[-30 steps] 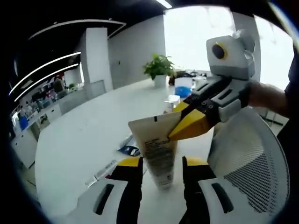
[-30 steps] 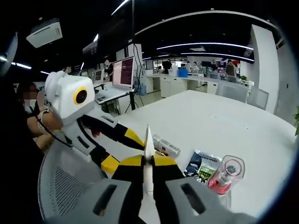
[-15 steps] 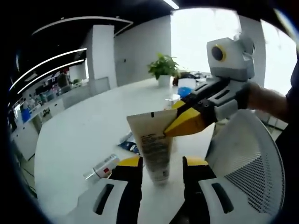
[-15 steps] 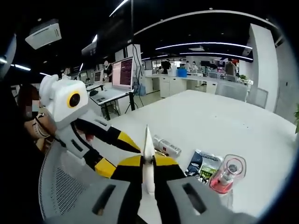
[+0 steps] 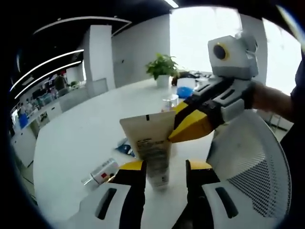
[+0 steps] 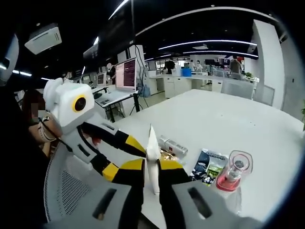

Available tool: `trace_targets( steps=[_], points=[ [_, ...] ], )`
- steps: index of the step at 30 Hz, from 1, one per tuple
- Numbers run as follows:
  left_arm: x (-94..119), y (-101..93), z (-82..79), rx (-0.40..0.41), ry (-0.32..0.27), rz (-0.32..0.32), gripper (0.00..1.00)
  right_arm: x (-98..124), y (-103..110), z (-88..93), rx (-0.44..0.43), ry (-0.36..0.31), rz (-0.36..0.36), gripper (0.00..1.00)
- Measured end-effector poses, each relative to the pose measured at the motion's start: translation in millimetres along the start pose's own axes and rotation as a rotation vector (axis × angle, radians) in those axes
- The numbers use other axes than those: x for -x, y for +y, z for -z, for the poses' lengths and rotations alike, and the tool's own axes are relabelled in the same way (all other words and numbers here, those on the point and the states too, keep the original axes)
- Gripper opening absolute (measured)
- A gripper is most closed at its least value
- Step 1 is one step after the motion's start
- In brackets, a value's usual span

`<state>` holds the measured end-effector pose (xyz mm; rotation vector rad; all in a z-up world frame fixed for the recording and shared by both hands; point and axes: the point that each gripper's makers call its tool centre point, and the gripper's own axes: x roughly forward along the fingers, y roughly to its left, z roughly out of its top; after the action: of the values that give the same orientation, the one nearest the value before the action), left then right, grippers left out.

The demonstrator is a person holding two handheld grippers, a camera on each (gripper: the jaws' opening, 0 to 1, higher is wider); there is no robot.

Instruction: Arrange the skincare products in the storage area until every visible bottle or jar stands upright without overlapping.

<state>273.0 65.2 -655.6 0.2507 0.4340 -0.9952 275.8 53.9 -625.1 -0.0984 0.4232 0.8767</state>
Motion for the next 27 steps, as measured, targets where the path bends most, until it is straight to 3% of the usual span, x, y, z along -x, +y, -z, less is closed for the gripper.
trace_targets(
  steps=[13,27],
  points=[
    [-11,0.5,-3.5,-0.052,0.01,0.033,0.29,-4,18,-2.5,-0.022,-0.009,-0.075,0.06],
    [-26,8.8,2.5,-0.047,0.009,0.052,0.2,-9,15,-11.0,-0.038,-0.032,-0.095,0.05]
  ],
)
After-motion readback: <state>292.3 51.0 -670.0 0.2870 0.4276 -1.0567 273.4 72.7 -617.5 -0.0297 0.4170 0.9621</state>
